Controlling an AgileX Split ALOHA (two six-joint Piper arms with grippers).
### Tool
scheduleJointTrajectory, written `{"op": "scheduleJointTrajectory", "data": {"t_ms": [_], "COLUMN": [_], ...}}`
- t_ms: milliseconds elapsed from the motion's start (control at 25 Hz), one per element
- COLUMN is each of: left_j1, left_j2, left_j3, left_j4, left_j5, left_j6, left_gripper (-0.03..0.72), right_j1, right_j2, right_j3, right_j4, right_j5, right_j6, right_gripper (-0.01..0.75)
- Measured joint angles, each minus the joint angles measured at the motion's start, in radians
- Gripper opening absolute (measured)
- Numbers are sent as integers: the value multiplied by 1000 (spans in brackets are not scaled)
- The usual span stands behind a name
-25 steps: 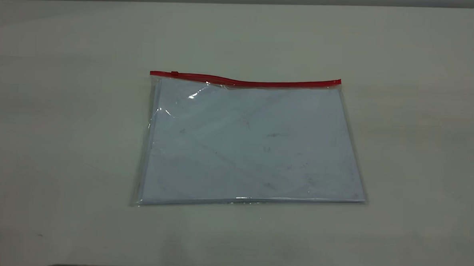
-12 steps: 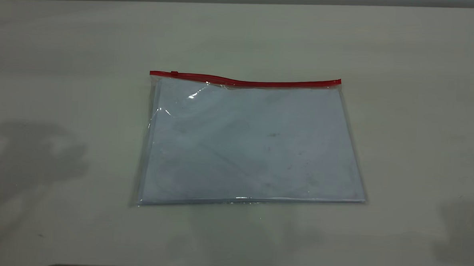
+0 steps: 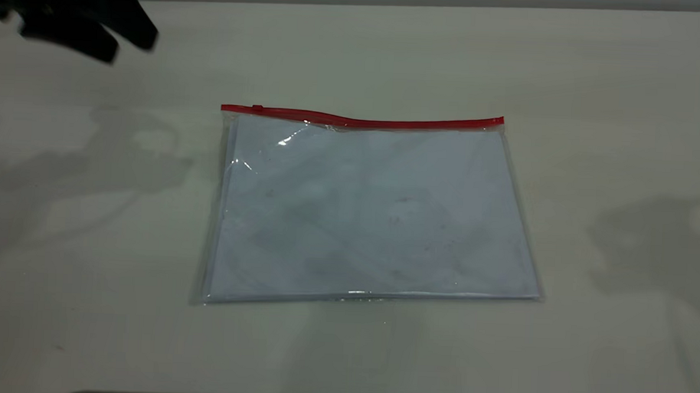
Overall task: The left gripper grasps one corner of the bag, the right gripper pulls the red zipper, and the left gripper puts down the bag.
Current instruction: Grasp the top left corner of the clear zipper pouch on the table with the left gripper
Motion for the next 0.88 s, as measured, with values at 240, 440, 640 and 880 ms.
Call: {"op": "scheduleJointTrajectory", "data": {"t_ms": [240, 440, 640, 880], "left_j1": [0, 0, 0, -10], "left_j2": [147, 241, 310, 377], "left_j3": [-38, -42, -46, -46], "left_j4": [-147, -322, -438, -582], "left_j5": [-2, -4, -9, -10], "left_j6": [166, 325, 457, 623], "left_gripper": [580, 580, 580, 580], "right_j1": [6, 81, 184, 249], "right_j2": [183, 316, 448, 540], "right_j3": [-74, -156, -226, -257], "right_j4": [114, 133, 148, 161], "right_j5": [1, 1, -1, -7], "right_j6": [-183, -254, -257, -258], "right_gripper": [561, 561, 561, 561]}}
